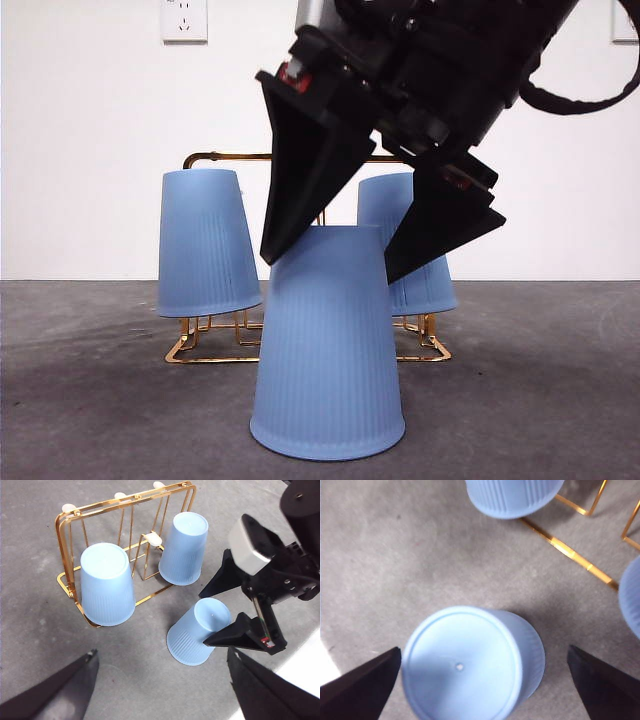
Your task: Pick the top cup and place it on cupholder, pick up the mid cup and place it on cupholder, last pick the bottom cup and place it on cupholder.
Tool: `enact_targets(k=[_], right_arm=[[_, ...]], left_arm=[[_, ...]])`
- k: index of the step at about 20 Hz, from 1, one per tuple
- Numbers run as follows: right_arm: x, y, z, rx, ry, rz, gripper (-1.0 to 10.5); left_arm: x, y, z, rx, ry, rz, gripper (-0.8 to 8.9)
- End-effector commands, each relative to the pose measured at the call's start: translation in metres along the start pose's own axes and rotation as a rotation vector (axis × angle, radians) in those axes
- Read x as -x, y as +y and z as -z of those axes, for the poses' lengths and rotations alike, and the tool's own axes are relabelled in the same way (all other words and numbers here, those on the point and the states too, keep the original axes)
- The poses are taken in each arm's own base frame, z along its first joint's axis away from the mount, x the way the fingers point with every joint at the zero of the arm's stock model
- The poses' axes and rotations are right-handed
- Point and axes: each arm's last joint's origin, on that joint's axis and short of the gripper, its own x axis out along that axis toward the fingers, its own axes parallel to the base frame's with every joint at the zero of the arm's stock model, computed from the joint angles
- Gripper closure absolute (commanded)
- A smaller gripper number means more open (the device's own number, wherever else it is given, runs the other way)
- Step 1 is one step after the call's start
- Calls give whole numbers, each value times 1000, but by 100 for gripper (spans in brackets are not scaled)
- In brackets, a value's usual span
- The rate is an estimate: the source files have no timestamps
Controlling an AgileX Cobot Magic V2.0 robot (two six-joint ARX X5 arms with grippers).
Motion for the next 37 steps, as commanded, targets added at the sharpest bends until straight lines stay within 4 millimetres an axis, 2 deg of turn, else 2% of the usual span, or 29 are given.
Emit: enact_targets(k=[1, 3, 6, 9, 14, 20, 24, 28, 37], right_arm=[[-3, 3, -2, 4, -2, -4, 501], [-3, 3, -1, 3, 2, -5, 585], [-3, 5, -1, 9, 2, -15, 614], [7, 9, -5, 18, -35, -24, 634], [44, 19, -24, 30, -110, -4, 633], [99, 33, -69, 97, -262, 90, 633], [119, 29, -90, 113, -360, 145, 633], [112, 18, -105, 98, -391, 151, 633], [51, -5, -117, 99, -282, 181, 631]], left_arm=[[3, -2, -5, -4, -23, 15, 410], [3, -2, -5, -4, -24, 15, 410], [3, -2, -6, -7, -29, 16, 410], [3, -2, -6, -7, -29, 16, 410], [3, -2, -6, -8, -29, 16, 410], [3, -2, -6, -11, -29, 16, 410], [3, -2, -6, -11, -31, 16, 410], [3, -2, -7, -12, -37, 17, 410], [3, -2, -7, -12, -36, 17, 410]])
